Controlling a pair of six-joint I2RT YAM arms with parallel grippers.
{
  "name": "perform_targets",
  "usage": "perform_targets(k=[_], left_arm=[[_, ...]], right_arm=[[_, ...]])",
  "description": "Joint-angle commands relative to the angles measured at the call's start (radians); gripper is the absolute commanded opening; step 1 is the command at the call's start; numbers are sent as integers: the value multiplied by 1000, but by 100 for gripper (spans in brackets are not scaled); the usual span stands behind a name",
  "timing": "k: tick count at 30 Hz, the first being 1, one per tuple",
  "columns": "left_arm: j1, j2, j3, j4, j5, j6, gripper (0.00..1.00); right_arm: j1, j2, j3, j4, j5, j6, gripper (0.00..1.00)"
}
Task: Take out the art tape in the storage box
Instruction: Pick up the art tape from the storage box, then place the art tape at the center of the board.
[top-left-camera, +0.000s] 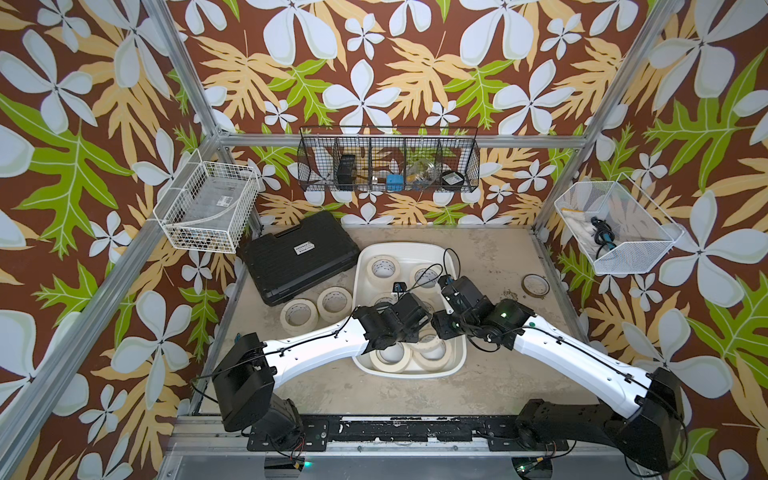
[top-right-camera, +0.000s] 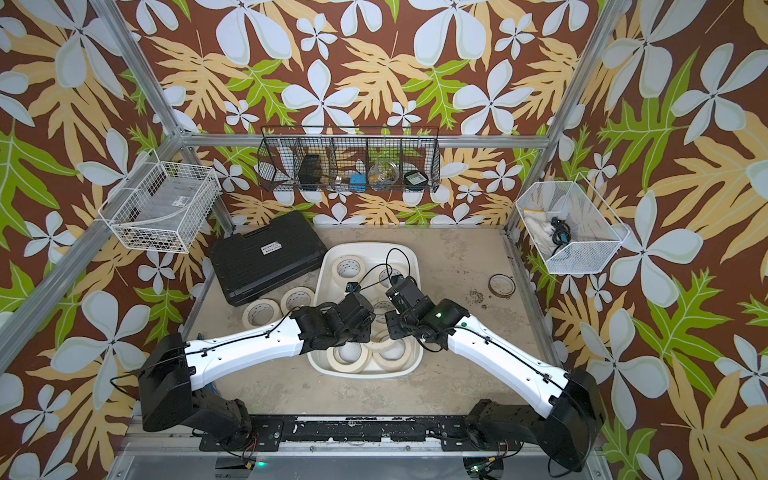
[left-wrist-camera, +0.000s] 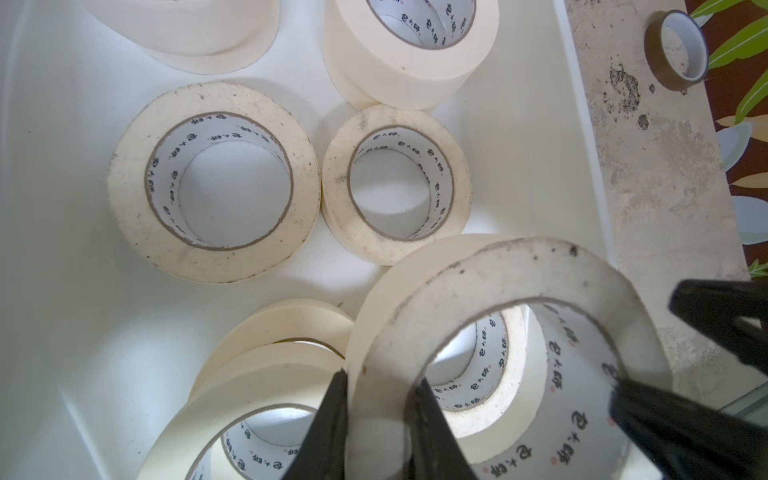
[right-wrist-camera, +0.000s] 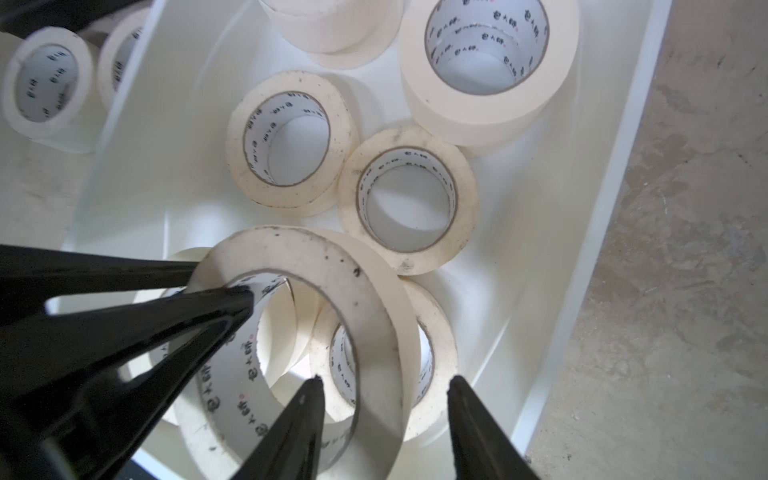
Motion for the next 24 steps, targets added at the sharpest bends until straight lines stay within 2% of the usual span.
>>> perform_targets(k=[1,8,11,15,20,24], left_arm=[[2,-32,-1,16,-14,-8,8],[24,-154,-5,-14,-28,21,5],[89,-225,-33,-40,3,10,0],[210,-324,-91,-94,7,-12,0],[272,-425,-110,-222,-137,-65,0],[329,-515,-167,-313,-253,-162,0]], right_arm=[[1,-55,3,50,-19,-3,60],[1,-208,-15,117,16,4,64],[1,-256,-28,131,43,4,65],[1,-287,-36,132,56,0,66],[1,-292,-52,136,56,-6,66],[1,-284,-58,136,47,-7,66]])
